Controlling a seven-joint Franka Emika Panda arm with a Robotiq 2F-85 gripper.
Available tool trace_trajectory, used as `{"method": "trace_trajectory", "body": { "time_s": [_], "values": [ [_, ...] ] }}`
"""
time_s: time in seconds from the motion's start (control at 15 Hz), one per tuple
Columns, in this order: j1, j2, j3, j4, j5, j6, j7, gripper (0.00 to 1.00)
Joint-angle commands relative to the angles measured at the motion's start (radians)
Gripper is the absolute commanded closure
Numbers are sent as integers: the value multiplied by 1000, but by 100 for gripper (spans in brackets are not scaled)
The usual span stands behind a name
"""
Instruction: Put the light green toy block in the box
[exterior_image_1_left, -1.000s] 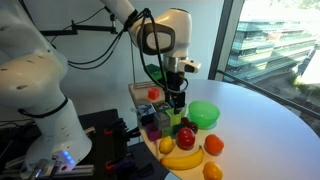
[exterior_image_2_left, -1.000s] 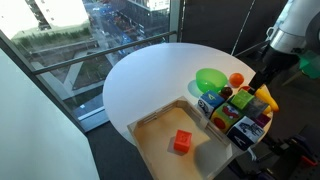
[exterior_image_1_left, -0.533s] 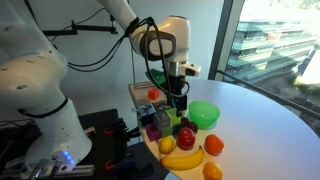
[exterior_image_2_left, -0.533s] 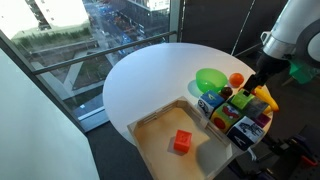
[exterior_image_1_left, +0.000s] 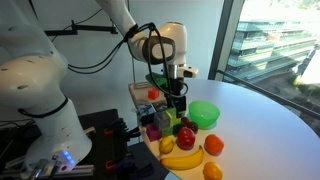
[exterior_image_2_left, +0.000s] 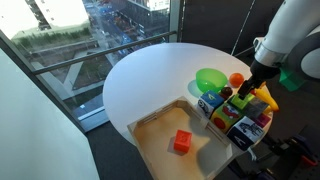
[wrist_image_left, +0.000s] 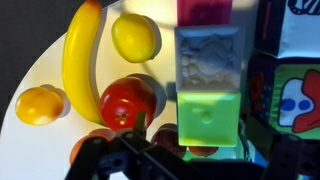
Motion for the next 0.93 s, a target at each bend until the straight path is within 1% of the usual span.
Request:
{"method": "trace_trajectory", "body": {
  "time_s": [0.0, 0.4, 0.47, 0.53, 0.67, 0.8, 0.87],
  "values": [
    [3, 27, 11, 15, -58, 19, 66, 0],
    [8, 54, 11, 16, -98, 29, 106, 0],
    [9, 57, 10, 17, -104, 27, 110, 25],
    [10, 60, 9, 19, -107, 25, 112, 26],
    [12, 59, 8, 26, -98, 13, 115, 42],
    [14, 49, 8, 35, -85, 3, 116, 60],
    [15, 39, 8, 38, -81, -3, 117, 66]
  ]
}}
